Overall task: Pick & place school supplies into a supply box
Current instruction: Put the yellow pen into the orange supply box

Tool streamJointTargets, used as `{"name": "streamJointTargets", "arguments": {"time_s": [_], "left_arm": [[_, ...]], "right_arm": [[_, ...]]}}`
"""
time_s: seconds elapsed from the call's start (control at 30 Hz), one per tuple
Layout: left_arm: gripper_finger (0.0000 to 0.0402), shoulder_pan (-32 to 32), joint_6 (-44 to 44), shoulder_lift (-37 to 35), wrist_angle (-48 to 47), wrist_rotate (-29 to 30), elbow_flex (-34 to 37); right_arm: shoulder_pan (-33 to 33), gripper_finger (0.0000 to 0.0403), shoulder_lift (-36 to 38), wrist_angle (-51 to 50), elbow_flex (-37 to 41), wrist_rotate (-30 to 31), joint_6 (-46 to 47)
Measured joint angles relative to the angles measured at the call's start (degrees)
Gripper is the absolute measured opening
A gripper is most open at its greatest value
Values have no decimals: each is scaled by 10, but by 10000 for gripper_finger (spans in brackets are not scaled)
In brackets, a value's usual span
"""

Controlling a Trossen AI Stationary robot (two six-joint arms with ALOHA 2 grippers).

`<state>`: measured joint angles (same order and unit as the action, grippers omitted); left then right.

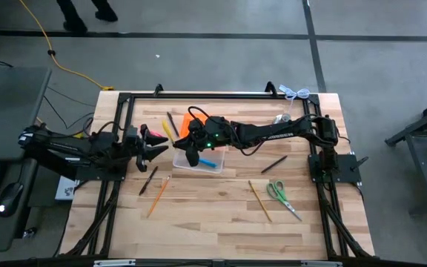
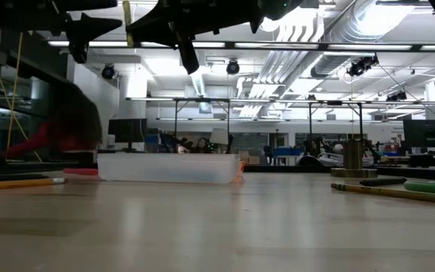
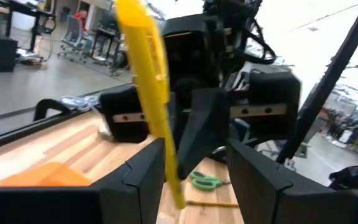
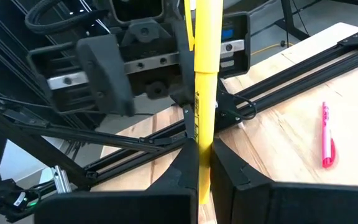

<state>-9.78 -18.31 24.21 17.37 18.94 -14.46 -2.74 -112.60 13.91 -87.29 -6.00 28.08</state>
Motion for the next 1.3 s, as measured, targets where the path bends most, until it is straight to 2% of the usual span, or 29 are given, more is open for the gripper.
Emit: {"name": "streamJointTargets", "arguments": {"time_s": [0.13,0.37,0.57,0.97,1.3], "left_arm": [[200,0,0,-22,-41,26,0],[200,0,0,-22,-41,64,0],[200,0,-16,-11,-20,65,0],[200,0,-15,74,82,62,0],[200,0,-15,81,96,71,0]], "right_arm": [[1,0,0,3,0,0,0],[7,0,0,10,0,4,0],[7,0,0,15,0,14,0],[7,0,0,18,0,13,0],[10,0,0,18,0,10,0]]}}
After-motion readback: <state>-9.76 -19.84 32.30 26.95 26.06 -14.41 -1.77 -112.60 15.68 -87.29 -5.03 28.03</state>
